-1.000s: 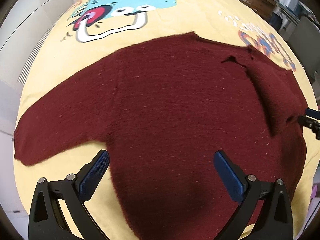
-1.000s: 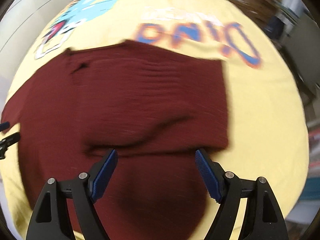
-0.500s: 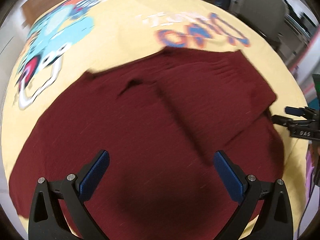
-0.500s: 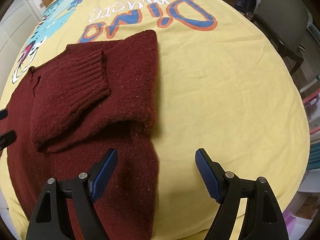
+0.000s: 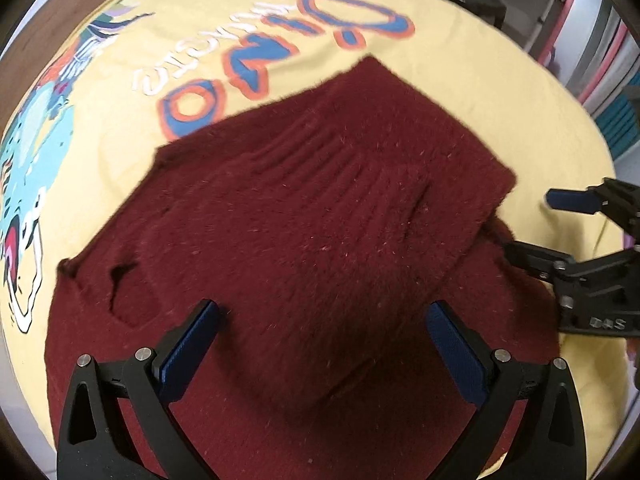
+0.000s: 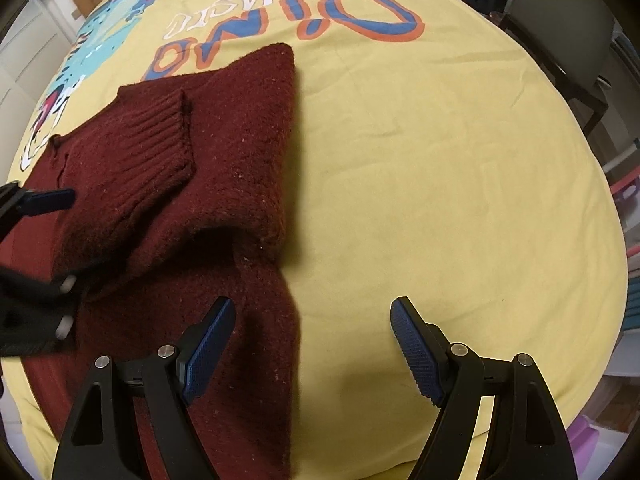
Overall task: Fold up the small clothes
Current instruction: 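Grasp the other sleeve cuff with the left tool, then fold the held sleeve across the sweater body with the left tool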
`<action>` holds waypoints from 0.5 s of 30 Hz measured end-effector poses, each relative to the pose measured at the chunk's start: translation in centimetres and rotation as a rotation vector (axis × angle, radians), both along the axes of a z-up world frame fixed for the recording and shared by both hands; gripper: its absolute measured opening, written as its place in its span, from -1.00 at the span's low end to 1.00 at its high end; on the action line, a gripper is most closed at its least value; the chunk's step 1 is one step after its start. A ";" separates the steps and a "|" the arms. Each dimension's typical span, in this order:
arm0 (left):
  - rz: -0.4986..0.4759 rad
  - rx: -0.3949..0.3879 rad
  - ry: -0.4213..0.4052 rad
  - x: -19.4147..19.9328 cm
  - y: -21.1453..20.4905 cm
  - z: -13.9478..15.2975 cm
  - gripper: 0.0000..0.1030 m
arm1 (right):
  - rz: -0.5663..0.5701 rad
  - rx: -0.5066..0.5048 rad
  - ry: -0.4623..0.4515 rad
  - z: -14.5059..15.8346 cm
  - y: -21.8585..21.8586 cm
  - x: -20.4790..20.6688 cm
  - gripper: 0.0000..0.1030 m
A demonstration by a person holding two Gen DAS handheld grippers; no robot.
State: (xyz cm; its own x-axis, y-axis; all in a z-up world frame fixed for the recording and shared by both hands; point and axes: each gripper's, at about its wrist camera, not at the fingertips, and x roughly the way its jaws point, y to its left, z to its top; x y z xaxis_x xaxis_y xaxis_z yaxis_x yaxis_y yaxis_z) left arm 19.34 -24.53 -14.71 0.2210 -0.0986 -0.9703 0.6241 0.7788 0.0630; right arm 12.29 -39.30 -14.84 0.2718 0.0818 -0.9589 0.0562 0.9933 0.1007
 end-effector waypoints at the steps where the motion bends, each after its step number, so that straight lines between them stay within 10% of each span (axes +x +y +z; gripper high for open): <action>1: 0.001 0.028 0.002 0.4 -0.2 -0.8 0.71 | 0.004 -0.002 0.000 -0.1 0.2 0.0 0.57; 7: 0.084 0.013 0.046 2.7 1.4 -1.8 -0.75 | 0.024 -0.010 -0.009 -0.2 1.3 1.1 0.57; 15: 0.282 -0.161 -0.028 4.7 9.6 2.8 -0.75 | 0.057 -0.039 -0.054 0.0 3.3 3.8 0.55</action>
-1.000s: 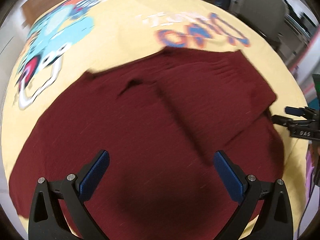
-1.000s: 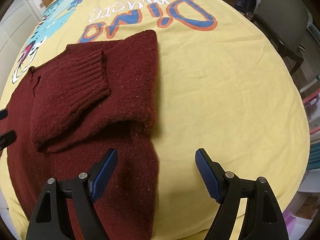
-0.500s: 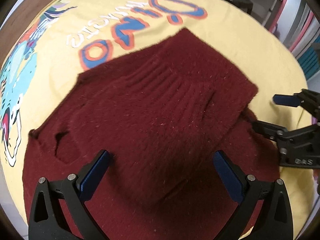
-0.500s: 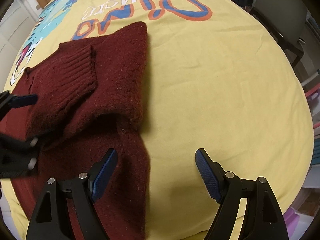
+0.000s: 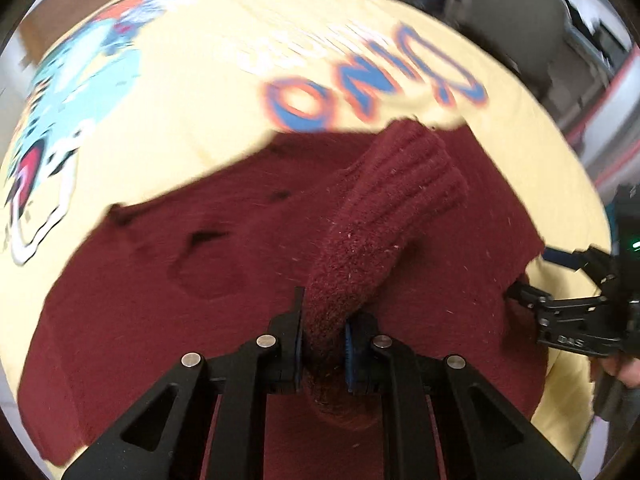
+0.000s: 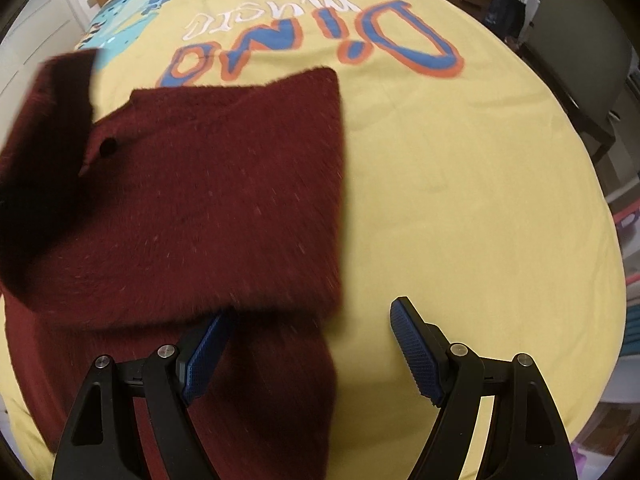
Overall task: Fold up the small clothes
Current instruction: 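Fold the held sleeve across the sweater body with the left tool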
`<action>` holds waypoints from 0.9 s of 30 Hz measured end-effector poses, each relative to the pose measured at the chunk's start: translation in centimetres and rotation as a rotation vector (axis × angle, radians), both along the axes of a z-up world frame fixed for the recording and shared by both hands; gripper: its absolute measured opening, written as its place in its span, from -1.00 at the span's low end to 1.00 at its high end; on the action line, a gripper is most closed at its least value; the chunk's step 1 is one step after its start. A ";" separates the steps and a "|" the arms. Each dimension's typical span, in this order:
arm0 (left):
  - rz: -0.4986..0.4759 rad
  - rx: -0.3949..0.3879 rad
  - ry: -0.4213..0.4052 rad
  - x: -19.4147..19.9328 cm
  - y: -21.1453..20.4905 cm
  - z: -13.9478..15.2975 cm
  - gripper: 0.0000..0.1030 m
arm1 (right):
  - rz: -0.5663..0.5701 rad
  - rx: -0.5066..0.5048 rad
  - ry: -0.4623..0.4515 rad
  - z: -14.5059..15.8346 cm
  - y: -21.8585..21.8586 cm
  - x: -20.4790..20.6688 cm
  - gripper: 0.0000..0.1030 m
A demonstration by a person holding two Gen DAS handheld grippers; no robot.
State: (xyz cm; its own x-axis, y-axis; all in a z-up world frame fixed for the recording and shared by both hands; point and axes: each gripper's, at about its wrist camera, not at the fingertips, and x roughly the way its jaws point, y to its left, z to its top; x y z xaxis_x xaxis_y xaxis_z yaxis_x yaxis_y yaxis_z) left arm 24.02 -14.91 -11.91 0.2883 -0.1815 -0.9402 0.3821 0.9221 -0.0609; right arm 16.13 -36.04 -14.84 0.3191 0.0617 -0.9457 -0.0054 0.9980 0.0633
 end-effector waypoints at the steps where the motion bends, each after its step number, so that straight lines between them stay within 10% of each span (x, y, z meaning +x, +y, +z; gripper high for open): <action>1: 0.024 -0.007 -0.013 0.2 0.2 0.5 -0.75 | 0.003 -0.008 -0.005 0.0 0.3 0.4 0.28; 2: 0.051 -0.017 -0.028 0.0 0.7 1.2 -0.75 | 0.005 -0.026 -0.003 -0.1 0.5 0.7 -0.52; 3: 0.074 -0.027 -0.041 -0.1 1.7 1.5 -0.75 | 0.003 -0.041 0.011 -0.4 0.7 1.0 -0.71; 18: 0.336 -0.102 0.074 -3.8 10.5 -4.4 -0.66 | 0.002 0.008 0.037 -1.3 1.6 0.9 -0.68; 27: 0.398 -0.059 0.115 -5.0 14.5 -4.8 -0.18 | 0.010 -0.005 0.042 -0.5 1.6 0.3 -0.51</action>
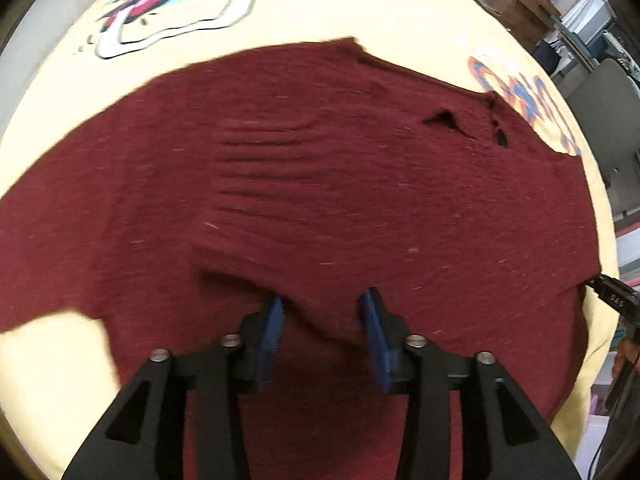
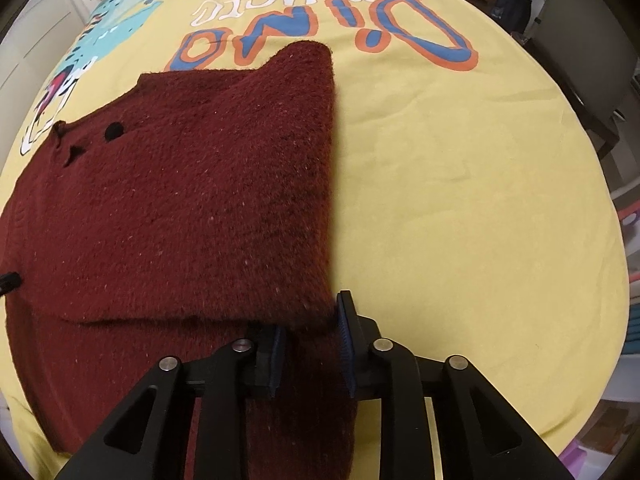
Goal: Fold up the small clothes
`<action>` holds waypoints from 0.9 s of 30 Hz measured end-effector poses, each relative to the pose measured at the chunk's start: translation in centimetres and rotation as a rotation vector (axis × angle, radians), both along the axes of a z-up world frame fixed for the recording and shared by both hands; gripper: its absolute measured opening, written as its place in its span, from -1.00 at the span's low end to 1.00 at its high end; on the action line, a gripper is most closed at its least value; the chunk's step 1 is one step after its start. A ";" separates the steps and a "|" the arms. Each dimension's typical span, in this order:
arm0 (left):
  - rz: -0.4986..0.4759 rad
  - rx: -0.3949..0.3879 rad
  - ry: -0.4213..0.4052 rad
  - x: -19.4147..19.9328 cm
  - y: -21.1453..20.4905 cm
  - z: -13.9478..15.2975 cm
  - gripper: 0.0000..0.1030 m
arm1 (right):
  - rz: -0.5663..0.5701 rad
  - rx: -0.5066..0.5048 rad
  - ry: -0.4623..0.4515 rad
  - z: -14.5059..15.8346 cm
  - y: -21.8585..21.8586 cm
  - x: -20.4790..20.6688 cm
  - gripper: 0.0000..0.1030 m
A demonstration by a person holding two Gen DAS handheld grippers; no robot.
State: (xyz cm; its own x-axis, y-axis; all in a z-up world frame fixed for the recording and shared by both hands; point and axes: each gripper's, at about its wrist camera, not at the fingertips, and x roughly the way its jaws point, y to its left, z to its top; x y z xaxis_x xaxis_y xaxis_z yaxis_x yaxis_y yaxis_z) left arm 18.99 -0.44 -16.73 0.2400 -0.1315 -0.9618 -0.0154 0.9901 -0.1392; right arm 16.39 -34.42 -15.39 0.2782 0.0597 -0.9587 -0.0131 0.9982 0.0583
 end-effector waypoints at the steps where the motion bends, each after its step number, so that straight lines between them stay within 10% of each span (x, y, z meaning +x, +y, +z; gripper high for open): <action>1: 0.010 0.004 0.001 -0.1 0.6 0.2 -0.09 | 0.003 -0.003 -0.001 0.2 -0.1 -0.4 -0.44; 5: 0.051 -0.004 -0.001 0.1 3.2 1.9 0.31 | 0.005 -0.004 -0.026 1.3 -0.9 -1.5 0.09; 21: 0.025 0.007 0.083 6.0 3.1 -1.8 0.30 | -0.033 -0.016 -0.013 2.3 -2.9 -2.4 0.15; 27: -0.043 0.053 0.047 6.6 0.3 -2.2 -0.51 | -0.050 0.006 -0.007 2.2 -3.1 -2.0 0.15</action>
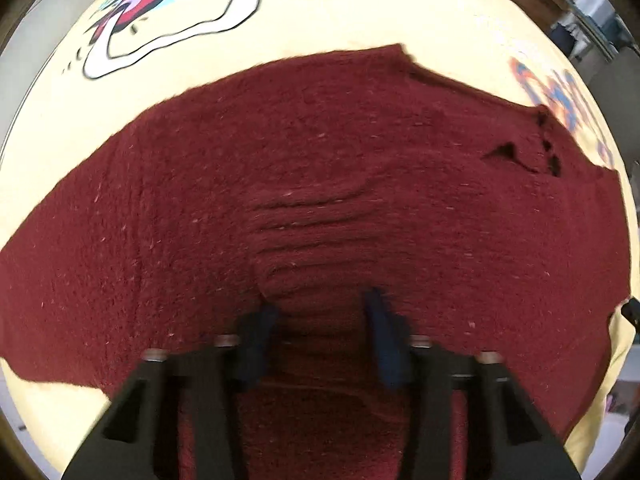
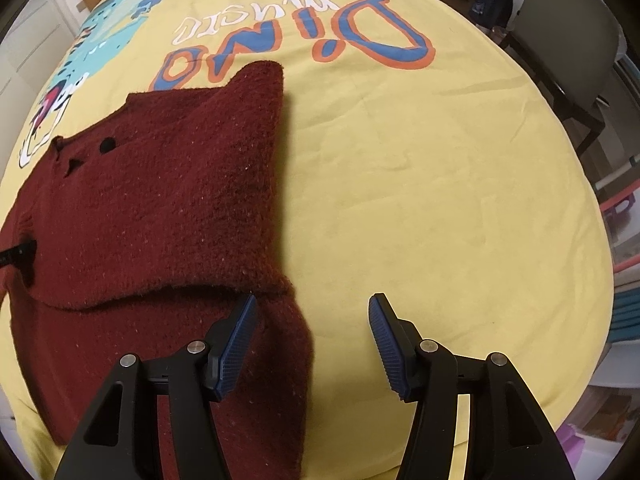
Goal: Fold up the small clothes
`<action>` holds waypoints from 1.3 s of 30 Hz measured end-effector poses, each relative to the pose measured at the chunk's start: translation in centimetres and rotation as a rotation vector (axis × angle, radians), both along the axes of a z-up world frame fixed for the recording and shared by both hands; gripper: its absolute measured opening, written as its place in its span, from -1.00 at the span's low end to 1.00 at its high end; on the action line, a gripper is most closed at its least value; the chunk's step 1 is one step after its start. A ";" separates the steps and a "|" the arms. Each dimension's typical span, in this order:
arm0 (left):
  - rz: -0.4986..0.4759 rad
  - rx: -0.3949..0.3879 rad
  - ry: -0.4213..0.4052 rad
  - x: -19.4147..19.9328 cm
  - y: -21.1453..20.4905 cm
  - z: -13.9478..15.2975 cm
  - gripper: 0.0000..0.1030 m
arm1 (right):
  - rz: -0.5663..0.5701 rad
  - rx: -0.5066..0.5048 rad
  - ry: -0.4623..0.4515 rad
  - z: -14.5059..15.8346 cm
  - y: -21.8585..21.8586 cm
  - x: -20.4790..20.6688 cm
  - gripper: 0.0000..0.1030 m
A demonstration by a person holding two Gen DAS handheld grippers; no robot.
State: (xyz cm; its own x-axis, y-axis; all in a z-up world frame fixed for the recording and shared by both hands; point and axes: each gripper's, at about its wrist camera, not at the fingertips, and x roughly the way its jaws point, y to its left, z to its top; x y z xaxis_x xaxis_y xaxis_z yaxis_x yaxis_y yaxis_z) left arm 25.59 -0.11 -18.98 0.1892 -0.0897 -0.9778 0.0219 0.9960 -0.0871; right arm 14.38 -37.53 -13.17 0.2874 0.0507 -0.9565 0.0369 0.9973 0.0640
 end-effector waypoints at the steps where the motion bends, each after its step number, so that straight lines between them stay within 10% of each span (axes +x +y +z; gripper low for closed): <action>1: -0.002 -0.008 -0.004 0.0 -0.1 0.0 -0.60 | -0.001 0.008 0.001 0.1 0.0 0.2 0.15; 12: 0.016 0.016 -0.207 -1.2 1.7 5.2 -0.78 | 0.031 0.093 -0.041 1.7 2.0 5.6 0.15; 18: 0.007 0.035 -0.179 -1.7 2.8 3.7 -0.78 | 0.026 0.134 0.023 -1.5 3.9 9.6 0.12; 20: -0.002 0.052 -0.162 -2.2 3.2 3.1 -0.78 | 0.019 0.150 0.056 -2.6 4.1 10.1 -0.51; 24: 0.012 0.039 -0.142 -3.8 5.0 2.7 -0.77 | -0.008 0.121 0.016 -1.8 3.6 9.7 -0.65; 33: 0.004 0.058 -0.149 -4.0 4.6 1.8 -0.71 | -0.007 0.010 -0.012 -2.9 4.3 9.4 -0.64; 39: 0.014 0.075 -0.156 -4.2 4.7 2.1 -0.46 | -0.021 0.043 -0.054 -0.8 4.1 8.3 -0.23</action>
